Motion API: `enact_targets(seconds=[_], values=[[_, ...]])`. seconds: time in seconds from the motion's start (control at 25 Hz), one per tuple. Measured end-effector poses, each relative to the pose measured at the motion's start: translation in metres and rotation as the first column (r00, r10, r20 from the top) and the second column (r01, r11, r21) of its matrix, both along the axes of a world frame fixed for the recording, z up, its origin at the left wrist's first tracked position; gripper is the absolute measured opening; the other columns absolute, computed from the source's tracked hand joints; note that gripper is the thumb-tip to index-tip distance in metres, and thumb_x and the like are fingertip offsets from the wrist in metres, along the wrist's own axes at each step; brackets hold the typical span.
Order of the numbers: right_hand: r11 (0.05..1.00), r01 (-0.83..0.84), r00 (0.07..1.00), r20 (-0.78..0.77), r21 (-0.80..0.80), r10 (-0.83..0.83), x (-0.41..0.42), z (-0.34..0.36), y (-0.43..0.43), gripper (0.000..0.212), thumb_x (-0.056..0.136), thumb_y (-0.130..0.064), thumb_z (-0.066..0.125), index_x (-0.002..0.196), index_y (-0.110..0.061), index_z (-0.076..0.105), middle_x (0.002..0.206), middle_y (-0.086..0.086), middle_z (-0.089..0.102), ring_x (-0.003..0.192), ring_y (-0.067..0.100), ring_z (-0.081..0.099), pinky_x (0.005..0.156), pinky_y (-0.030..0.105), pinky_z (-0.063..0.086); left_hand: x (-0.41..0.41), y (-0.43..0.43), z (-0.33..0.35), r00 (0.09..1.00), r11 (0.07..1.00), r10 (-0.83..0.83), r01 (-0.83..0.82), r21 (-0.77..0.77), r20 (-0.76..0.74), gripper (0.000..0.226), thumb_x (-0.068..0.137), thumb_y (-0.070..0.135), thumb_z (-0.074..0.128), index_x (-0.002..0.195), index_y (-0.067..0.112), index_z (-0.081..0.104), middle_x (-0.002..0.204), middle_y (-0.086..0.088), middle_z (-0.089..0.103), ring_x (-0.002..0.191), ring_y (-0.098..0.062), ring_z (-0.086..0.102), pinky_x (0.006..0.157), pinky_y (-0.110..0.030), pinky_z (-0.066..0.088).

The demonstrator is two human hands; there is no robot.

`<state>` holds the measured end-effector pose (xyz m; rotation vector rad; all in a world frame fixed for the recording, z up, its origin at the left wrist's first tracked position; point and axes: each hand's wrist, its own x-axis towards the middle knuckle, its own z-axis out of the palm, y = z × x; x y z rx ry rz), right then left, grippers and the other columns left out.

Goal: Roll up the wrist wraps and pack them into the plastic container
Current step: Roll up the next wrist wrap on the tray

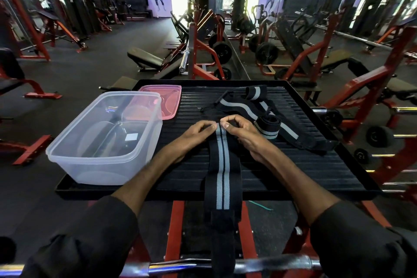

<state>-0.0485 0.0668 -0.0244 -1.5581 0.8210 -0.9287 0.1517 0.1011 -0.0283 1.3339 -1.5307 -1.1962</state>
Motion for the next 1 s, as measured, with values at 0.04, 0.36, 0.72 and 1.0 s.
enact_targets(seconds=[0.04,0.36,0.72,1.0], values=[[1.000,-0.004,1.000,0.002,0.008,0.004,-0.001,0.000,0.001,0.031,0.100,-0.017,0.065,0.126,0.000,0.061,0.111,0.009,0.064,0.102,0.013,0.062,0.083,0.016,0.052,0.001,-0.001,-0.001,0.996,0.998,0.000,0.005,-0.056,0.085,0.025,0.101,0.036,0.055,0.122,0.023,0.062,0.115,0.011,0.065,0.102,0.014,0.060,0.084,-0.007,0.044],[0.989,-0.060,0.993,-0.091,0.134,0.072,-0.012,0.005,0.004,0.034,0.084,0.005,0.074,0.115,-0.008,0.071,0.105,-0.001,0.072,0.095,0.011,0.067,0.082,0.027,0.053,0.013,0.006,-0.012,0.970,0.951,0.029,0.048,-0.306,0.243,0.042,0.074,0.021,0.089,0.113,0.018,0.071,0.103,0.008,0.073,0.092,0.003,0.066,0.084,-0.012,0.050],[0.979,-0.063,0.962,-0.248,0.195,0.111,-0.009,0.002,0.005,0.054,0.094,-0.055,0.061,0.127,-0.013,0.064,0.105,0.000,0.064,0.088,0.015,0.050,0.073,0.027,0.041,0.011,0.014,-0.010,0.977,0.838,0.094,0.025,-0.544,0.190,0.047,0.070,0.016,0.091,0.112,0.007,0.071,0.110,-0.002,0.074,0.105,-0.012,0.069,0.096,-0.022,0.051],[0.986,-0.012,0.987,-0.158,0.168,0.039,-0.016,-0.004,0.009,0.033,0.091,-0.017,0.075,0.124,-0.016,0.068,0.095,-0.004,0.070,0.085,0.007,0.061,0.072,0.025,0.043,0.015,0.006,-0.014,0.989,0.977,-0.103,0.120,-0.178,0.102,0.041,0.082,0.014,0.082,0.118,0.023,0.064,0.118,0.007,0.068,0.110,0.000,0.062,0.097,-0.021,0.049]])
